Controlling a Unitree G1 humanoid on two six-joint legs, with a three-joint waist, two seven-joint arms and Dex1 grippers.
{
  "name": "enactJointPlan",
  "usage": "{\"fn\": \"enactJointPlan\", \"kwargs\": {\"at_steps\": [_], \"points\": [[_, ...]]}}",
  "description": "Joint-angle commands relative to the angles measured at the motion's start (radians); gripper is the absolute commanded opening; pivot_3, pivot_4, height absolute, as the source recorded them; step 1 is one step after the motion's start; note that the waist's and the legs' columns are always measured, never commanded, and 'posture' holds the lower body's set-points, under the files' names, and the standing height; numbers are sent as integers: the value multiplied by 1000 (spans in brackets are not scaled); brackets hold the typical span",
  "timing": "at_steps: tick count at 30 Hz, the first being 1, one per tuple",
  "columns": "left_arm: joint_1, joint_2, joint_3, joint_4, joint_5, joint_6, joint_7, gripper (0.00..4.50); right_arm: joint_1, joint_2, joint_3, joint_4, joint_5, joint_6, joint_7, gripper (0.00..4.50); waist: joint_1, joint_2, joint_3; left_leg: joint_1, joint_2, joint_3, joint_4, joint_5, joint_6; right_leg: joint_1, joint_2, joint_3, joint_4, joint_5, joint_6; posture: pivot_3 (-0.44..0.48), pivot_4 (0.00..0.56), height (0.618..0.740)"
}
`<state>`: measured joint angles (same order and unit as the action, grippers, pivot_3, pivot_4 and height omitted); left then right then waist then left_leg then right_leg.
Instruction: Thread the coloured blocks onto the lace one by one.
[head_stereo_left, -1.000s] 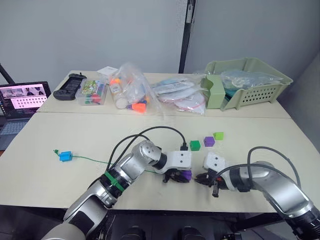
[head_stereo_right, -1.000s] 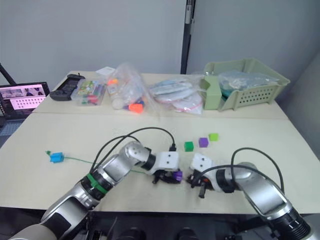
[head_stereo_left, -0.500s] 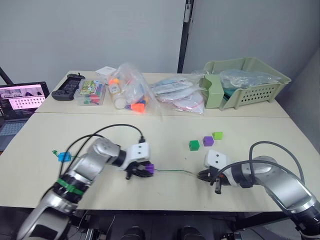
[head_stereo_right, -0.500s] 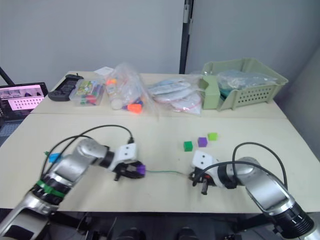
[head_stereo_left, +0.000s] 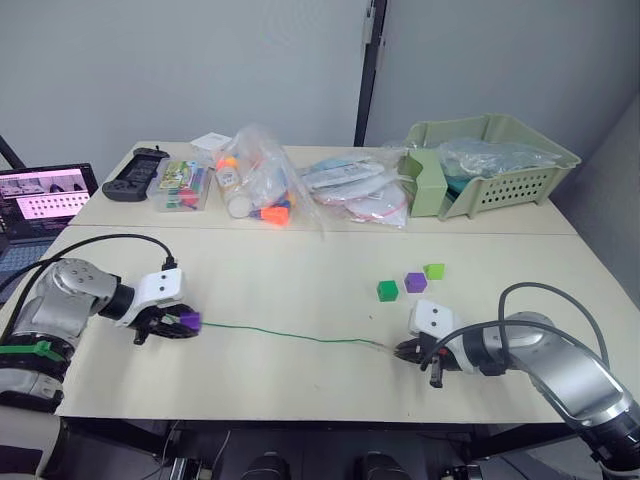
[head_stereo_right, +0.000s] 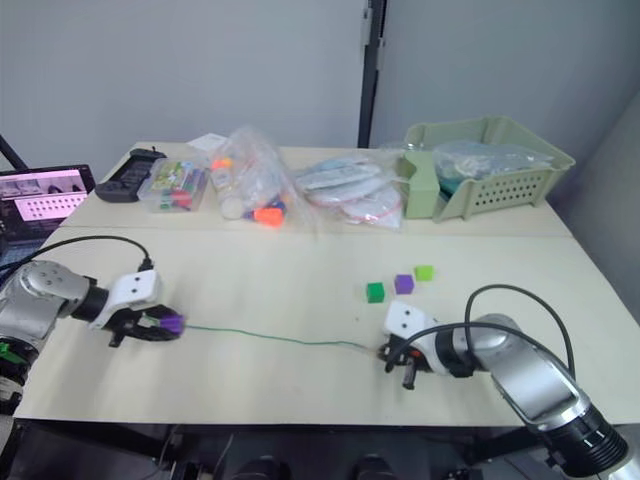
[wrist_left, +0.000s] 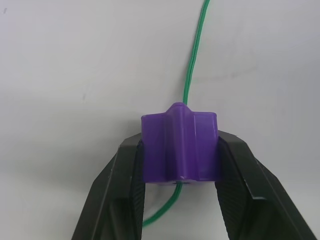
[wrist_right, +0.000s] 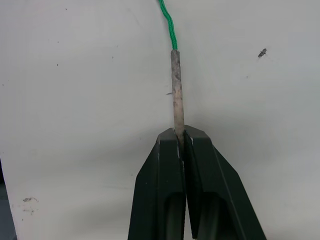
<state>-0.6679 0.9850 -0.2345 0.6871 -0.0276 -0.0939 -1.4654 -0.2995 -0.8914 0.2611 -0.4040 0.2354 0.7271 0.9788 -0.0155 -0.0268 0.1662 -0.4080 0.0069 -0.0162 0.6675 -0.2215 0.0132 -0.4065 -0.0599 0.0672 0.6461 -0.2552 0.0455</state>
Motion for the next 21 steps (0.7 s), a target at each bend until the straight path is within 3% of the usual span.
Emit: {"fn": "enactJointPlan", "kwargs": {"at_steps": [1,7,13,15,20,21], "points": [[-42,29,10,137,64,-78,23,1387,-19,3,-10,-21,-5,-8,-2,0,0,0,0,0,0,0,0,0,0,0,0,0,0,0,0,0,150,740],[-54,16,13,211,92,-183,36,1387,-27,8,-1,-20,-9,-11,4,0,-2,0,0,0,1,2,0,0,0,-1,0,0,1,0,0,0,150,740],[-66,3,35,214,79,-179,21,1387,-25,10,1,-22,-13,-13,7,0,-2,0,0,0,3,3,0,0,0,-1,0,0,1,0,0,0,150,740],[-80,1,48,194,57,-133,-4,2425,-27,14,6,-22,-15,-13,8,0,-1,0,0,0,3,3,0,0,0,-1,0,0,1,0,0,0,150,740],[-96,4,78,89,15,-56,-61,3973,-37,25,20,-28,-15,-4,11,0,-1,-1,0,-3,3,3,0,0,0,-3,0,0,1,0,0,0,150,740],[-97,2,86,56,-3,-19,-78,3973,-42,28,25,-28,-15,-1,10,0,0,-1,0,-4,3,3,0,0,0,-4,0,0,2,0,0,0,150,740]]}}
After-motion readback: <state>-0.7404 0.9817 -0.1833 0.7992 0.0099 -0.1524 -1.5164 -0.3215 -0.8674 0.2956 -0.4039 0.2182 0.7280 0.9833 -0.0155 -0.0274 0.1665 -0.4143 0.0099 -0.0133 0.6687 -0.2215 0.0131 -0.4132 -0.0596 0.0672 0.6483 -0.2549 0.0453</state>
